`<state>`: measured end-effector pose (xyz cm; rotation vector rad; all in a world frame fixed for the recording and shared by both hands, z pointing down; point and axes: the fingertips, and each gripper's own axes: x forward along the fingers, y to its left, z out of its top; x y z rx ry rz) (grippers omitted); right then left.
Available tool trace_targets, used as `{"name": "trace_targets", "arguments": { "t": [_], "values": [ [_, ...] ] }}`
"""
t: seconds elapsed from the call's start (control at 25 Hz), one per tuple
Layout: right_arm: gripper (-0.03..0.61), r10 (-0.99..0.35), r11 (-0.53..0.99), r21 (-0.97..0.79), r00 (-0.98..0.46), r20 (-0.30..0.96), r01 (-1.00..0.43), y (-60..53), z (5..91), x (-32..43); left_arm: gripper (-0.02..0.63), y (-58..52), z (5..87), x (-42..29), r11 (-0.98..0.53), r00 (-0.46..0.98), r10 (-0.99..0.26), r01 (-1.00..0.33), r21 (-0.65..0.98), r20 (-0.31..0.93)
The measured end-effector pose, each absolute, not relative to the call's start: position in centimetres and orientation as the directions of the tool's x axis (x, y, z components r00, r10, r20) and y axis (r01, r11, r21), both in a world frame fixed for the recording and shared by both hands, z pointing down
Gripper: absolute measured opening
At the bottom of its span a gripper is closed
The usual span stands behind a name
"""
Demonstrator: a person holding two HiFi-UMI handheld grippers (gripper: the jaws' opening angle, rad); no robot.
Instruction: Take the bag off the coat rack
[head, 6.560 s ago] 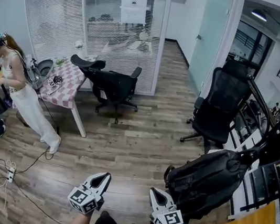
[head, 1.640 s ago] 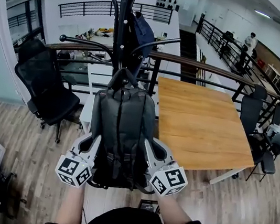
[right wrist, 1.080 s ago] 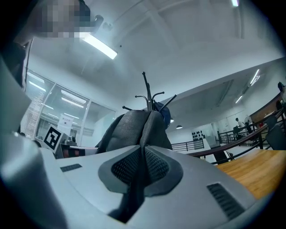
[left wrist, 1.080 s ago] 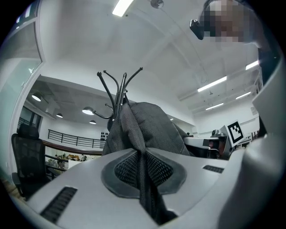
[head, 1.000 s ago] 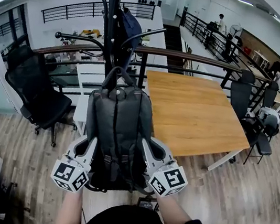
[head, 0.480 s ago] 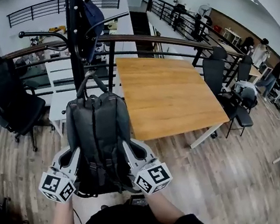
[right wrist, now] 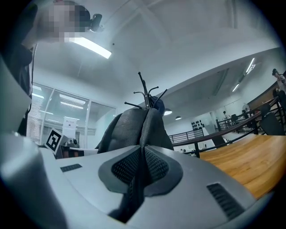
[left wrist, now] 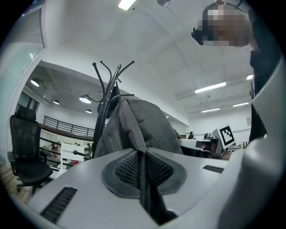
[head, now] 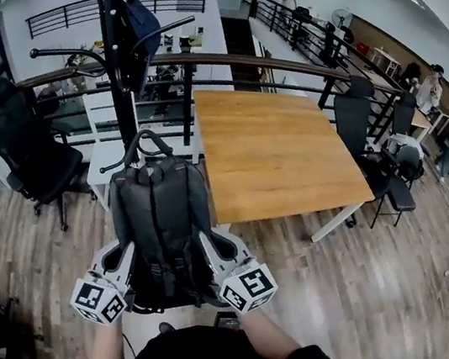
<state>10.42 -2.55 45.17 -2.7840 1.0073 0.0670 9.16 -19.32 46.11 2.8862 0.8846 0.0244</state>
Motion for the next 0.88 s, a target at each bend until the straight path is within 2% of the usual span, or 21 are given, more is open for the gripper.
{"name": "trace_targets", "arguments": {
  "t": [0.88],
  "values": [
    [0.043,-0.806,-0.578,-0.184,0.592,-0.026,-0.795,2.3,50.2,3.4,0.038,-13.8,50.6,-0.3,-0.906,0.907,0.41,0.394,0.154,0.093]
  ]
}}
